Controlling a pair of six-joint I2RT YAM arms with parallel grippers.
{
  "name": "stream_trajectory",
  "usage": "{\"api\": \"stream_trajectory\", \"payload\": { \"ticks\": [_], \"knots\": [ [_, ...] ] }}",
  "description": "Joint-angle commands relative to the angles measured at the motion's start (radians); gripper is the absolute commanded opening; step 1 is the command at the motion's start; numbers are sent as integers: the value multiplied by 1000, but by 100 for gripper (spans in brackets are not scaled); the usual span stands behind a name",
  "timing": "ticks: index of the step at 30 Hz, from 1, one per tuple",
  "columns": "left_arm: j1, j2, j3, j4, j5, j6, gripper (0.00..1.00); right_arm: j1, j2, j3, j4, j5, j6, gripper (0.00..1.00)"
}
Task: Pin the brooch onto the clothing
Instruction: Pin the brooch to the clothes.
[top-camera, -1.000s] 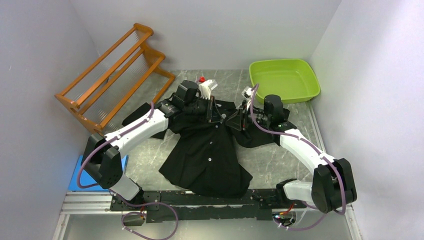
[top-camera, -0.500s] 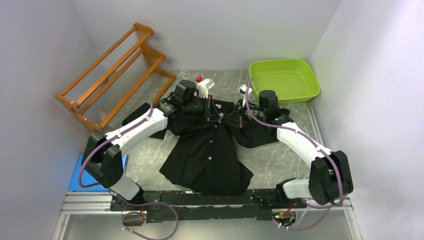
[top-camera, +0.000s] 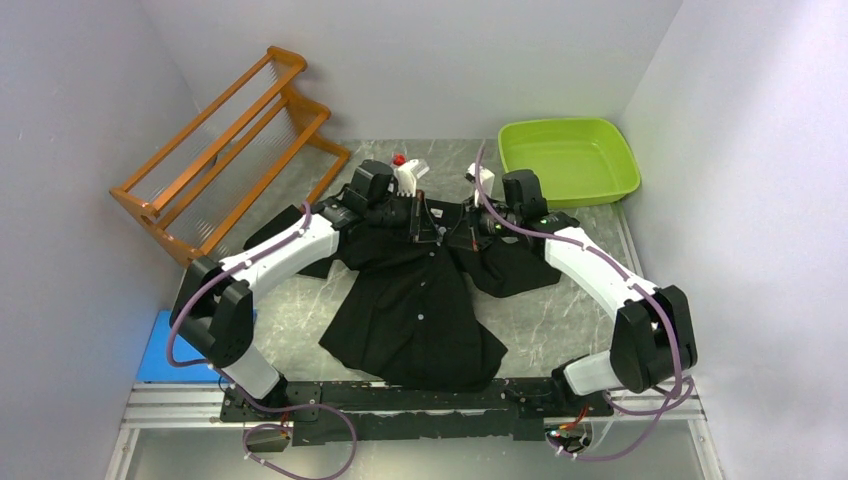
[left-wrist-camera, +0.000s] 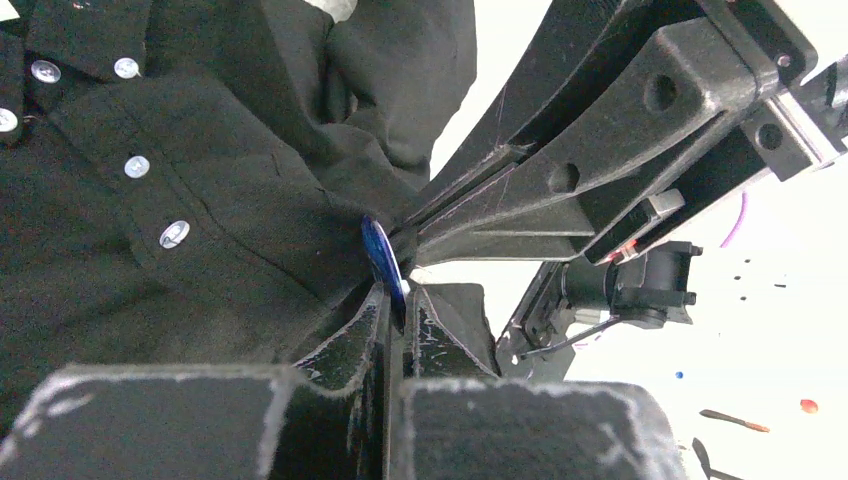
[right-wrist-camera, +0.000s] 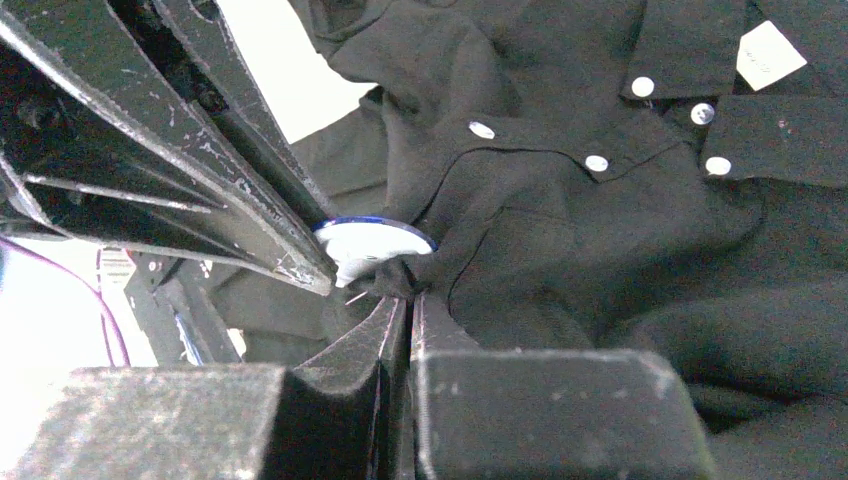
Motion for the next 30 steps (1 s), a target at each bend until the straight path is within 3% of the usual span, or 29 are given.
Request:
{"api": "stream_trajectory", "payload": {
  "ticks": [1, 15, 22, 23, 28, 30],
  "knots": [
    [-39, -37, 9, 168, 231, -90, 3, 33, 47, 67, -29, 149, -30, 4],
    [-38, -68, -24, 261, 302, -146, 3, 72, 99, 99, -78, 333, -21, 1],
    [-40, -87, -43, 314, 338, -174, 3, 74, 61, 59, -31, 340, -44, 8],
    [-40, -87, -46, 304, 332, -171, 3, 74, 41, 45, -6, 317, -53, 11],
    [-38, -75, -18, 135, 237, -78, 3, 74, -156, -89, 146, 263, -50, 59],
    [-39, -63, -9, 101, 202, -56, 3, 73, -245, -142, 206, 263, -42, 73]
  ]
}}
